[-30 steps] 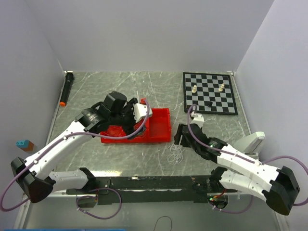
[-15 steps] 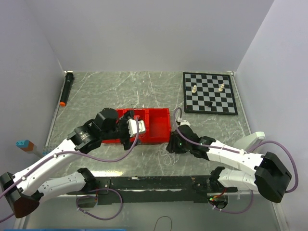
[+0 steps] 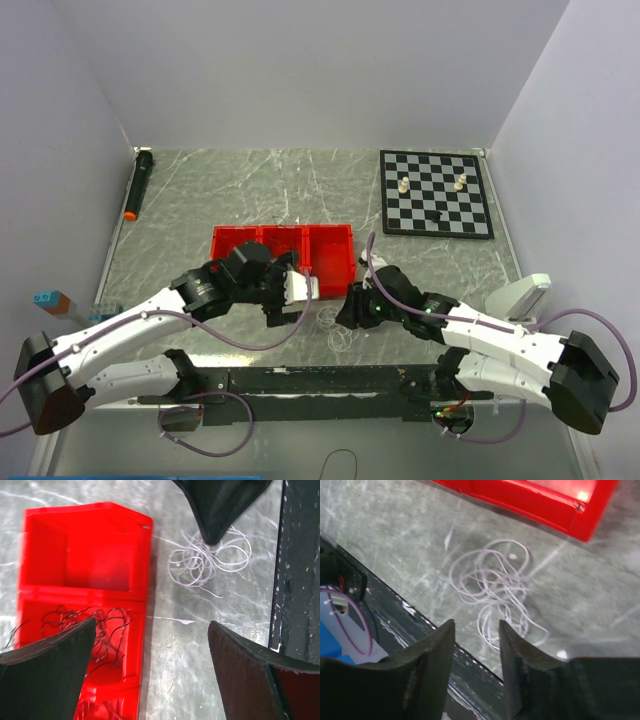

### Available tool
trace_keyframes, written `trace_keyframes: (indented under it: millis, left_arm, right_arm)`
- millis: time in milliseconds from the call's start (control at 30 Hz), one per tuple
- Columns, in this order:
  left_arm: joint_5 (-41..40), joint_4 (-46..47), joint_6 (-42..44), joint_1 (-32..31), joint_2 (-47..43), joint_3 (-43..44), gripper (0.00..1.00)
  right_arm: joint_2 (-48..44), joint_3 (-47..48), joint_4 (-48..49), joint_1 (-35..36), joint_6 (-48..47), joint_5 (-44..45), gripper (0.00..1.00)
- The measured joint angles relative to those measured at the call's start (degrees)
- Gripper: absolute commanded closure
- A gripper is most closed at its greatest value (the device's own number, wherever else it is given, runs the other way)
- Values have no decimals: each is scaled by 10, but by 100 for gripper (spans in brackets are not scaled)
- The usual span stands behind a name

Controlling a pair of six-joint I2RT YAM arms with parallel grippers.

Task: Untangle the cables

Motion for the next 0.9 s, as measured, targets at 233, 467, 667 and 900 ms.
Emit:
trace_keyframes:
  millis: [233,467,667,900]
  left_arm:
    - [1,47,27,-26,87,-14,2]
    - [-1,103,39,-61,150,-18,5]
    - [-13,135,52,-93,154,-51,16]
    - [-21,164,82,-114,173,-81,35]
  right_arm:
    - [-23,-21,-22,0,2,29,52]
    - [7,-20,-25,-3,12,58,47]
    - [39,-19,0,-11,37,55,51]
    - [23,-20,16,-12,53,52,55]
